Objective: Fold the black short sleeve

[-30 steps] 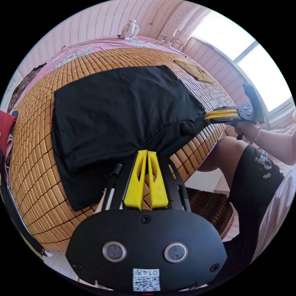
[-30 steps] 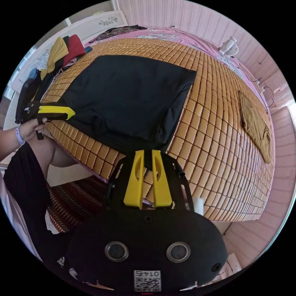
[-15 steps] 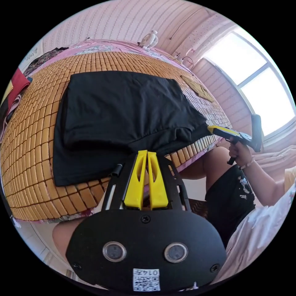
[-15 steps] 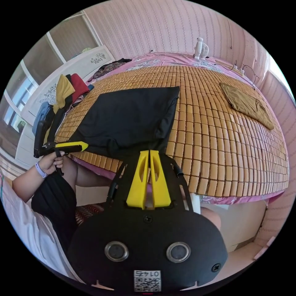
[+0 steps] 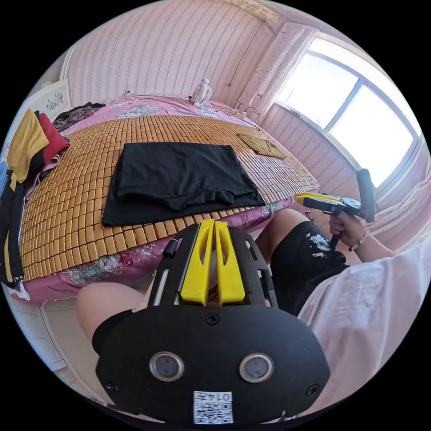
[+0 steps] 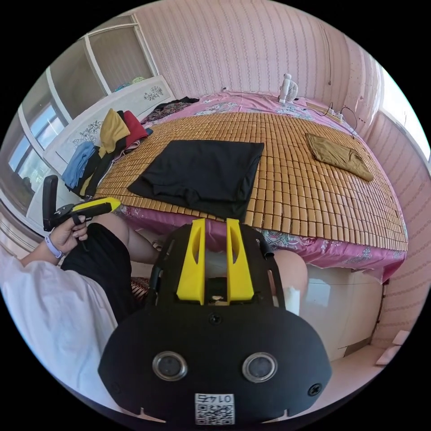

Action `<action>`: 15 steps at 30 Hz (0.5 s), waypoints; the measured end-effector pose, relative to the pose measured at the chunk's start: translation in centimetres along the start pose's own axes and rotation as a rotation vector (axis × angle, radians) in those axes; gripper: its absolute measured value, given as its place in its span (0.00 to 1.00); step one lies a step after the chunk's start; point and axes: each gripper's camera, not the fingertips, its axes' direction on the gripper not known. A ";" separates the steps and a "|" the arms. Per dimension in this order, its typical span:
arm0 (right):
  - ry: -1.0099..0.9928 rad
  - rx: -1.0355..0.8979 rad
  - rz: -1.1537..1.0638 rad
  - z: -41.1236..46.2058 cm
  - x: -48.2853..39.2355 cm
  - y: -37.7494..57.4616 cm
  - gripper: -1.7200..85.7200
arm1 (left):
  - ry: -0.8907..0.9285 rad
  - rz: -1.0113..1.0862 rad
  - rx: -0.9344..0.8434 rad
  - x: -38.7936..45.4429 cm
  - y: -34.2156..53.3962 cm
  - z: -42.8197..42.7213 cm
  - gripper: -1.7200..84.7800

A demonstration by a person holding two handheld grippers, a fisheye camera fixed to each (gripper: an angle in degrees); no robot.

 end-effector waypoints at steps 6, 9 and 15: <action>-0.004 -0.074 -0.085 2.6 -2.9 -1.7 0.08 | -0.031 0.036 0.028 1.6 -0.7 -0.8 0.01; -0.001 -0.102 -0.099 4.3 -4.2 -4.0 0.07 | -0.036 0.068 0.025 2.1 -2.2 0.1 0.01; -0.032 -0.160 -0.293 8.5 -7.3 -12.4 0.03 | -0.034 0.102 -0.015 2.5 -7.3 4.8 0.01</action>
